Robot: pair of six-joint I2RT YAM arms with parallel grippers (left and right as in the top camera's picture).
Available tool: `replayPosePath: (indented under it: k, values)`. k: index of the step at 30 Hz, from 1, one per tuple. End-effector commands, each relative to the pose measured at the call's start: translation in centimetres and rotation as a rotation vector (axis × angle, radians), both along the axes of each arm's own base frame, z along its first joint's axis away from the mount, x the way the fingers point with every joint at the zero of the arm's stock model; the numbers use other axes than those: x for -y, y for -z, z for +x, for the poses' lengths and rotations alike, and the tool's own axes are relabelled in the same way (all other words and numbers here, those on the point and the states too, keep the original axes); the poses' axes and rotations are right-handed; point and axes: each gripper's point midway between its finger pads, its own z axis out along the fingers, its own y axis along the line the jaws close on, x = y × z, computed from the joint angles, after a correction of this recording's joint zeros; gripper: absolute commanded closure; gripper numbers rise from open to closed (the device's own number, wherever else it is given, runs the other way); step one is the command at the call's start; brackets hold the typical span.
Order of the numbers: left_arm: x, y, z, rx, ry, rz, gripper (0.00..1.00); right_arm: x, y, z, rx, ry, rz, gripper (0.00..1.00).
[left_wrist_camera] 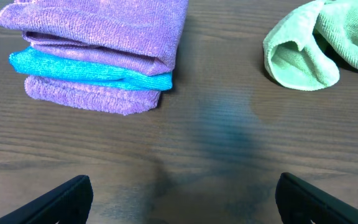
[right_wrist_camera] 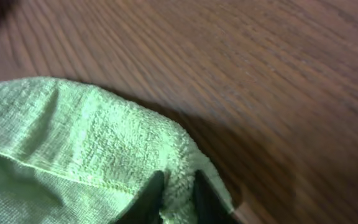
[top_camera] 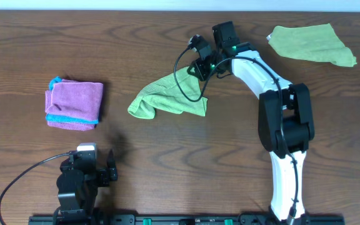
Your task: Fold the cloth
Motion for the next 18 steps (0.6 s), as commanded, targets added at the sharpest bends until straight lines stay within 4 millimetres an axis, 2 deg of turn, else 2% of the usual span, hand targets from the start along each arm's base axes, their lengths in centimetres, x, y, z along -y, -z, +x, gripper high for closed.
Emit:
replayPosePath:
  k: [1, 12, 18]
  values:
    - [-0.2, 0.2, 0.0, -0.002, -0.012, 0.001, 0.05, 1.1, 1.0, 1.3, 0.004, 0.046, -0.018, 0.99]
    - [-0.2, 0.2, 0.0, -0.002, -0.012, 0.001, 0.05, 2.5, -0.3, 5.3, 0.106, 0.219, -0.035, 0.99]
    - [-0.2, 0.2, 0.0, -0.002, -0.013, 0.001, 0.05, 4.6, -2.5, 8.5, 0.212, 0.336, -0.112, 0.99]
